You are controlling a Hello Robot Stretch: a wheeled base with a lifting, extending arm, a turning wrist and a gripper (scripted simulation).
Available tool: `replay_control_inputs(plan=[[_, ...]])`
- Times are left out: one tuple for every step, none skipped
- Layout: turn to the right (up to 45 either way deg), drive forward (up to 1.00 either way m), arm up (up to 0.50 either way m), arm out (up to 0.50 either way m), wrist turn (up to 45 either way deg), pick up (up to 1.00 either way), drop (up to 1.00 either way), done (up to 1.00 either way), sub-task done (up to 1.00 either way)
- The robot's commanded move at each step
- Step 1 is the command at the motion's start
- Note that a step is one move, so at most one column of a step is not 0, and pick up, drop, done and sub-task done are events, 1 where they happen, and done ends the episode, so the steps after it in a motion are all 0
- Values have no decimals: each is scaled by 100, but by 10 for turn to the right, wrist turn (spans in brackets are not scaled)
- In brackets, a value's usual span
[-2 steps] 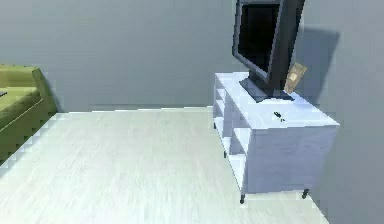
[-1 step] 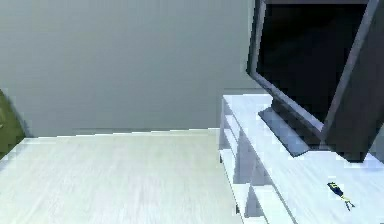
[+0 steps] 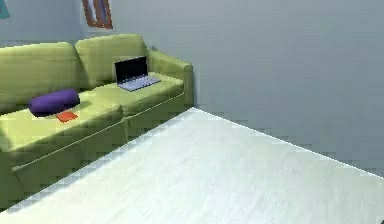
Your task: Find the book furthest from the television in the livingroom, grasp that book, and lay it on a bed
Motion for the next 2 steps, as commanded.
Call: replay_control_inputs(plan=[[-420,0,0,0,0,0,0,0,0],[0,100,0,0,0,0,0,0,0]])
